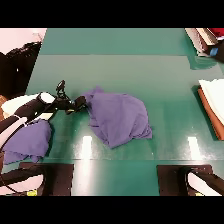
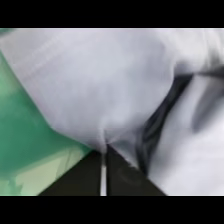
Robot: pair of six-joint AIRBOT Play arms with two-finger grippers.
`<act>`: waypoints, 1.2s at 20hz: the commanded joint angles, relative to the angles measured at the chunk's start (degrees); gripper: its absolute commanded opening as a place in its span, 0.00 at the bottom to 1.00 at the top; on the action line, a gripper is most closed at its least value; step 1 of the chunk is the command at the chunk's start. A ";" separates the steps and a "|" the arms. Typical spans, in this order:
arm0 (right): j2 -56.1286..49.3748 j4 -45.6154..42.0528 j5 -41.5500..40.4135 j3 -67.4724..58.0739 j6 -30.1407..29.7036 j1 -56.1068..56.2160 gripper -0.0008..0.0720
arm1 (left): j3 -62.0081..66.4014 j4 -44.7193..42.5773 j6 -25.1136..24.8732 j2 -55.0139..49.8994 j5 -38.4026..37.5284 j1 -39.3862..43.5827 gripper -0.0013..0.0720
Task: Fold the shirts.
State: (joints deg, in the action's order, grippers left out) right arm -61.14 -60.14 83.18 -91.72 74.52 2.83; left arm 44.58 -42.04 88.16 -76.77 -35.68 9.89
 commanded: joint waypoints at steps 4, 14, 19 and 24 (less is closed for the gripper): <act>3.89 0.13 -0.24 32.39 0.02 0.04 0.36 | 9.31 -2.34 -6.03 0.13 -4.90 0.00 0.05; -10.12 15.15 -15.91 57.79 -4.11 5.09 0.62 | 19.58 -9.16 -6.12 0.07 -11.82 0.00 0.05; -13.79 15.15 -20.15 57.72 -4.11 11.06 0.44 | 19.58 -9.70 -6.12 0.07 -12.15 0.00 0.05; -13.75 15.30 -21.57 57.42 -5.29 11.58 0.04 | 19.65 -9.92 -6.10 0.13 -12.46 0.00 0.05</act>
State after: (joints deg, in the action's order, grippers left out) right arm -74.43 -44.40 63.35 -34.22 70.15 13.82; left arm 64.10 -51.81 82.04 -76.66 -47.86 9.91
